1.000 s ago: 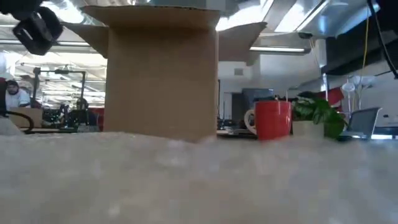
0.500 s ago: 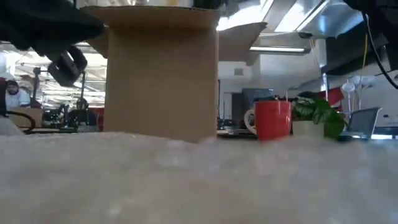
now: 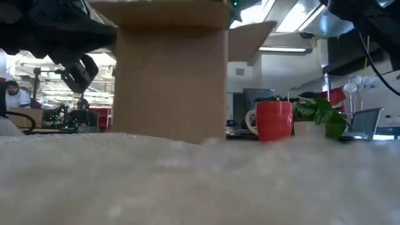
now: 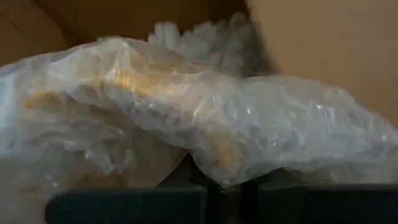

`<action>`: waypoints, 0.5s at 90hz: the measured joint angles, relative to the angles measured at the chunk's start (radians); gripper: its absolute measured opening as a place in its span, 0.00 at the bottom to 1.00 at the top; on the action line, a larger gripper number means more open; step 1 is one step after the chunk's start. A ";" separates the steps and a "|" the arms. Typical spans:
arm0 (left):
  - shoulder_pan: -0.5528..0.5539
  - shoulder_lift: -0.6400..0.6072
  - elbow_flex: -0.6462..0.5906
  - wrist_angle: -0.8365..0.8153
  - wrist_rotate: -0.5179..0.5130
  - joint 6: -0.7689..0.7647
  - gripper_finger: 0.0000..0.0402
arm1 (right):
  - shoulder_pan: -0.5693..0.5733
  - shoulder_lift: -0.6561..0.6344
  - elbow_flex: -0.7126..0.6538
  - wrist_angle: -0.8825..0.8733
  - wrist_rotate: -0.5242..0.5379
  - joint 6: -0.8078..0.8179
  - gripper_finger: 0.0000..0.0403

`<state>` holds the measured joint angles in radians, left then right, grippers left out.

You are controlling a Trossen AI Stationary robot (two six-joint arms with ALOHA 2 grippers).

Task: Wrap mug
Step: Put the wrapped yellow mug into the cardboard box

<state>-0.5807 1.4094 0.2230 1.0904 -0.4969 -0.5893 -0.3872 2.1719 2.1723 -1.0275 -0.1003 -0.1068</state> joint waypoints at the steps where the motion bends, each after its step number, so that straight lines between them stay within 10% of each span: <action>1: 0.002 0.000 0.000 0.000 0.000 0.000 0.00 | 0.000 0.002 0.000 -0.010 0.001 -0.001 0.02; 45: 0.090 0.000 0.000 -0.001 0.074 0.006 0.00 | 0.001 0.023 0.000 -0.323 0.003 -0.029 0.02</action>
<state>-0.4903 1.4094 0.2233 1.0893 -0.4231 -0.5831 -0.3863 2.1948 2.1719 -1.3500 -0.0972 -0.1354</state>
